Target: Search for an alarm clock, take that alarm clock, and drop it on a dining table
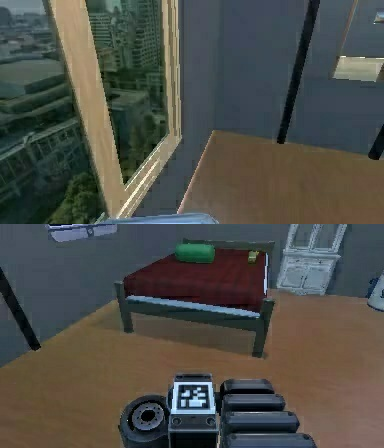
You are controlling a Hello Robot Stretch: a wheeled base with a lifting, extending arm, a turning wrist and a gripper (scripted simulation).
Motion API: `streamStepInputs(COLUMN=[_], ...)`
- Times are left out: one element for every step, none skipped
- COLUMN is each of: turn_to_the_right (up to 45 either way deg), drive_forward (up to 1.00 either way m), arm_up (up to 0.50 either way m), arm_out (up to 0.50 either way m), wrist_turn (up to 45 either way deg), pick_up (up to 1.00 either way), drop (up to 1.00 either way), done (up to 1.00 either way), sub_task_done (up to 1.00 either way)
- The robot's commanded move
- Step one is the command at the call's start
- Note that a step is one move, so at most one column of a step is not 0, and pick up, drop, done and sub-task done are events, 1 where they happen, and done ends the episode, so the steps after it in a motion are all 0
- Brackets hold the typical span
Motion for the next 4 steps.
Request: streamStepInputs(turn_to_the_right=[39.0, 0.0, 0.0, 6.0], drive_forward=[0.0, 1.0, 1.0, 0.0], arm_up=[0.0, 0.0, 0.0, 0.0], arm_out=[0.0, 0.0, 0.0, 0.0], wrist_turn=[0.0, 0.0, 0.0, 0.0], pick_up=[0.0, 0.0, 0.0, 0.0], drop=[0.0, 0.0, 0.0, 0.0], done=[0.0, 0.0, 0.0, 0.0], sub_task_done=[0.0, 0.0, 0.0, 0.0])
